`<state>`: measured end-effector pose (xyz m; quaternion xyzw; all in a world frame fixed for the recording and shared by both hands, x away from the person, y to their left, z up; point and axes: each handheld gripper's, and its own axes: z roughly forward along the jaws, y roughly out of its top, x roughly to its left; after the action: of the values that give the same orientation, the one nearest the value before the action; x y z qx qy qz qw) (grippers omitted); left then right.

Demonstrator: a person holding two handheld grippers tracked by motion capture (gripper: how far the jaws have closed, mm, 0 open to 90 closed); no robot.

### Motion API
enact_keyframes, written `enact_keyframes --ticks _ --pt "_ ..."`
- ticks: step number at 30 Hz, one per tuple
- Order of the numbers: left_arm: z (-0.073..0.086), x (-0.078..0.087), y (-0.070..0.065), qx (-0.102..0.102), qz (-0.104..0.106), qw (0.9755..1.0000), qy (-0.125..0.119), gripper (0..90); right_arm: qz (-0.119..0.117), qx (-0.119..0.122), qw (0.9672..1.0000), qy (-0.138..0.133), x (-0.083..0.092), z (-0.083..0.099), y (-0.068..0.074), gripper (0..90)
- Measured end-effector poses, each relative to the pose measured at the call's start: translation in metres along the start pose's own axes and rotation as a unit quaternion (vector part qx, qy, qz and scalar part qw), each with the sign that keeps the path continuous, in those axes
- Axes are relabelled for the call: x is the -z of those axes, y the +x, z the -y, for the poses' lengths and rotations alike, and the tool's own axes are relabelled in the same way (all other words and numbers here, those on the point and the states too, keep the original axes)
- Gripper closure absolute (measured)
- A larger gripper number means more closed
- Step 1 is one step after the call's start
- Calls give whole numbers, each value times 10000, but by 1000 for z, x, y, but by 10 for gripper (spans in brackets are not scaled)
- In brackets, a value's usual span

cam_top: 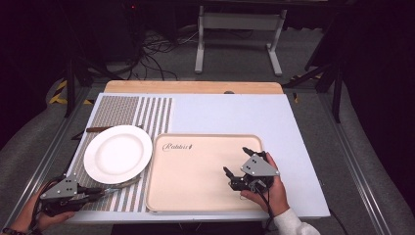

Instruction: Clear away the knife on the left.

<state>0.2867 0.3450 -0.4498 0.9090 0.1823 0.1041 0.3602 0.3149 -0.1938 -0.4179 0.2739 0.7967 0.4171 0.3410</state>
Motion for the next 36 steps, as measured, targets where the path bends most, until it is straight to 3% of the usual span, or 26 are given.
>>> enact_keyframes --ticks 9,19,36 --pt "-14 8 -15 -297 77 9986 -427 772 34 -5 10000 20 -1 0 0 159" --pt "-39 3 -21 -423 -357 9950 -835 772 56 22 10000 -6 0 0 0 160" --pt "-76 -23 -18 -500 -416 9929 -1000 772 40 18 9999 -116 3 -2 1 159"
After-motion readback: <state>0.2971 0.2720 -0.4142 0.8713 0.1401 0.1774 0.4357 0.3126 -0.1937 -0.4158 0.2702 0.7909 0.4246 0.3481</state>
